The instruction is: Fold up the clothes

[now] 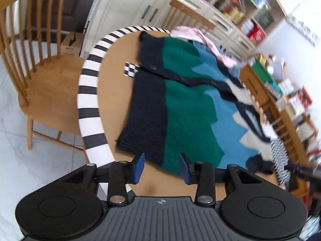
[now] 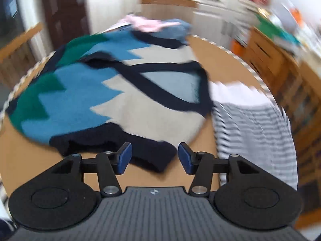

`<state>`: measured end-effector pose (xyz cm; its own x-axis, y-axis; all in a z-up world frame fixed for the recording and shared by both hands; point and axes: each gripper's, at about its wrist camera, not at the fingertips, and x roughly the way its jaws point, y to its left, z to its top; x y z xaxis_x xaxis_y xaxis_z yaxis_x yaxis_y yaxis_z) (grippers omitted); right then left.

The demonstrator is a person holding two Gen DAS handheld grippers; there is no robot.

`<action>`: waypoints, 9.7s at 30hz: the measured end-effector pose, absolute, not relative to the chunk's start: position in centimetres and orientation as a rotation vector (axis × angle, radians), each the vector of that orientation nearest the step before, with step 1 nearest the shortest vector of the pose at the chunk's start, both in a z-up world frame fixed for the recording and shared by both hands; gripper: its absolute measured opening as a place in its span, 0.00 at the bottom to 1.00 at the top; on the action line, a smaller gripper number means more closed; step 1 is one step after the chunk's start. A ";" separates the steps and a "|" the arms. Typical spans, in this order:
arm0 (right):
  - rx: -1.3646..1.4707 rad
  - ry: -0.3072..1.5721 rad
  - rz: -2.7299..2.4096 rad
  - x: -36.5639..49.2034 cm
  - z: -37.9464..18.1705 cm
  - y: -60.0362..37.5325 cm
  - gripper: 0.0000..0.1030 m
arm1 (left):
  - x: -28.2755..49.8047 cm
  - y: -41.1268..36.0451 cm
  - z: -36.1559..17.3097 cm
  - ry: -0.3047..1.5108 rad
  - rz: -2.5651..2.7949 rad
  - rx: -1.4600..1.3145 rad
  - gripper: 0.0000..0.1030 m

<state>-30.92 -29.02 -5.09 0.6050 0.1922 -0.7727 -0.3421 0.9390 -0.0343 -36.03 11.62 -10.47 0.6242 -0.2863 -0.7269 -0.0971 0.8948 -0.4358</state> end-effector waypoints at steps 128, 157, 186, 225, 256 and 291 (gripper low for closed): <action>-0.128 1.101 0.479 -31.1 -10.0 -25.6 0.22 | -35.0 6.3 -6.3 1.118 -0.198 -0.256 0.03; 0.113 1.010 -0.003 0.4 -11.4 -33.1 0.04 | -4.6 16.3 -12.0 1.009 0.041 -0.461 0.82; 0.219 0.734 0.061 -6.8 -4.9 -33.2 0.40 | -10.1 13.4 -6.7 0.753 0.223 -0.223 0.68; 1.099 0.901 0.103 -37.3 -15.7 -43.0 0.67 | -48.5 8.4 -15.9 0.602 0.339 -1.392 0.89; 1.021 0.992 0.123 -34.8 -15.5 -41.7 0.05 | -43.0 8.9 -16.1 0.736 0.350 -1.129 0.08; 0.714 0.963 0.269 -17.2 -1.2 -39.7 0.05 | -31.3 12.0 -4.2 0.702 0.269 -1.175 0.07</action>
<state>-17.22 -39.72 -1.24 0.5598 0.5090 -0.6539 0.0964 0.7437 0.6615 -31.33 12.05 -4.18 0.7604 -0.1598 -0.6295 -0.5397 0.3836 -0.7494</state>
